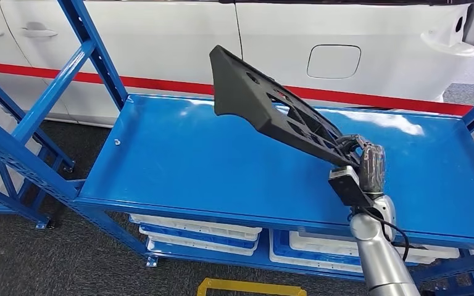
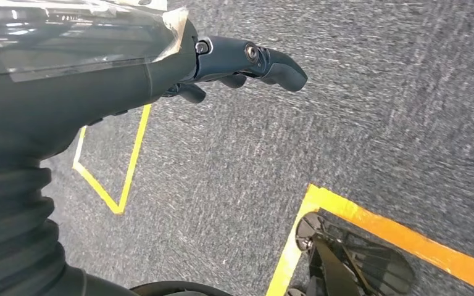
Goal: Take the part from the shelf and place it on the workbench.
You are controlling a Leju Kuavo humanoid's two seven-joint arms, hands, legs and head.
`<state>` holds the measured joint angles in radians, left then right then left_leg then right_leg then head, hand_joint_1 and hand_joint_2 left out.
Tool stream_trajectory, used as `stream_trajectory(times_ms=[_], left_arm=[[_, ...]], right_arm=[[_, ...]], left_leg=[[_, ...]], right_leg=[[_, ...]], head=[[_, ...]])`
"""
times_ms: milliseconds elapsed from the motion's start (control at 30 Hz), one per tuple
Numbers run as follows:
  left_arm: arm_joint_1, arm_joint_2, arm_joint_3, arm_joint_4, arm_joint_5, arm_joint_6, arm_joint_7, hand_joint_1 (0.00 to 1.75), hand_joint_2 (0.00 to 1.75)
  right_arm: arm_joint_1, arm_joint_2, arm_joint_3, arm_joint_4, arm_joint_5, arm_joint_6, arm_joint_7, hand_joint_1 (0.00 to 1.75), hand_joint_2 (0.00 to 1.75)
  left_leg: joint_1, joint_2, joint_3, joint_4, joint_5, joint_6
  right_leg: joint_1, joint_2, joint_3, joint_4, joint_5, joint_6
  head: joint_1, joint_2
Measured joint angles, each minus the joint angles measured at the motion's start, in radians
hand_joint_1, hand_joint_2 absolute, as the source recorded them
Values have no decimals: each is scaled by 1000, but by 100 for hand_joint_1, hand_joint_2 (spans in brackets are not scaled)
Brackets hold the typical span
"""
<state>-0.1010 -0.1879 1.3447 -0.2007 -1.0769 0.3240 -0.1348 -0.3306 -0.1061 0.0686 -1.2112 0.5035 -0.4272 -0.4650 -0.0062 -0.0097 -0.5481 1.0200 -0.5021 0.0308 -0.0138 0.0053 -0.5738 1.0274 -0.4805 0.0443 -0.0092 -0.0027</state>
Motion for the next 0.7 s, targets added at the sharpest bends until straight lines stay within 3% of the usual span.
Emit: stream_trajectory(times_ms=[200, 400, 700], left_arm=[[0, -2, 9, 0, 8, 27, -1, 0, 175], [0, -2, 9, 0, 8, 27, -7, 0, 175], [0, -4, 11, 0, 19, 12, -39, 0, 175]], right_arm=[[132, 31, 1, -247, -326, 108, -94, 175, 175], [183, 33, -39, -382, -420, 98, -74, 175, 175], [183, 24, -139, -391, -545, 117, -34, 175, 175]], left_leg=[[0, 0, -2, 0, 0, 0], [0, 1, -1, 0, 0, 0], [0, 1, -1, 0, 0, 0]], right_leg=[[0, 0, -2, 0, 0, 0], [-1, 0, -2, 0, 0, 0], [-1, 0, -1, 0, 0, 0]], head=[[0, 0], [0, 0], [0, 0]])
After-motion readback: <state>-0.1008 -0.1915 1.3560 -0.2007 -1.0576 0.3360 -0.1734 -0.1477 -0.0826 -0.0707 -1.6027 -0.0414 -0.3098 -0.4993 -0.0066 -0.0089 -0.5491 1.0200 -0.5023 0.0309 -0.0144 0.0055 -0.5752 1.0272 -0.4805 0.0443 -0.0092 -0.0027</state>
